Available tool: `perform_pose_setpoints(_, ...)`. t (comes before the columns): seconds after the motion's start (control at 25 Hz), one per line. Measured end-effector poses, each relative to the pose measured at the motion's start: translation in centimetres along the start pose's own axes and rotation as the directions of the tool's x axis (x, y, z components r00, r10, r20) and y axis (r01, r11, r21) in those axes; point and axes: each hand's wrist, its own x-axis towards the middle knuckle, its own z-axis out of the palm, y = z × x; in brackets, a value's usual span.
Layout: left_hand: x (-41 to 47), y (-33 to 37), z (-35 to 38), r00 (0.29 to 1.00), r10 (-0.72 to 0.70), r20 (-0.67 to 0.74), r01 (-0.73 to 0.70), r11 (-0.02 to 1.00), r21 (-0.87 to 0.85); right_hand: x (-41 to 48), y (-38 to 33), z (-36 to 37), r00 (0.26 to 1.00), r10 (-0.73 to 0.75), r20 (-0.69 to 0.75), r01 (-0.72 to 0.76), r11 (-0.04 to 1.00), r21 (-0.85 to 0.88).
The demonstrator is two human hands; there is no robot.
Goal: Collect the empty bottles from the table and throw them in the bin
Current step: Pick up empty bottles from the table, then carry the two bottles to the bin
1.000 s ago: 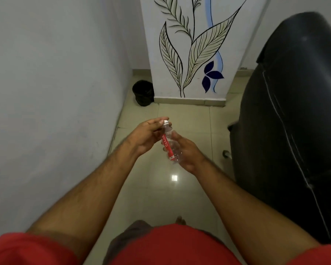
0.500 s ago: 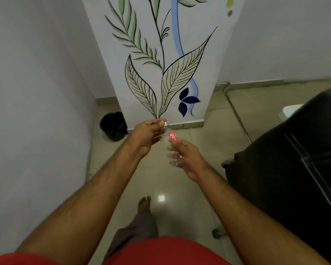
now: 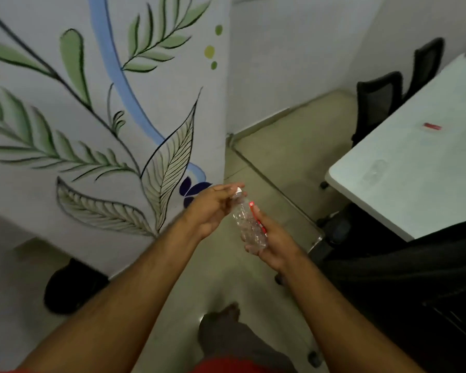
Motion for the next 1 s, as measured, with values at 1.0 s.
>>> perform_pose_setpoints(1.0,47.2,-8.1,38.6,0.858,-0.316,0.405,-0.239,0.453,0.859,15.1,-20.9,-31.8,0.101,0.274,-0.956,0.481,0.828,0.288)
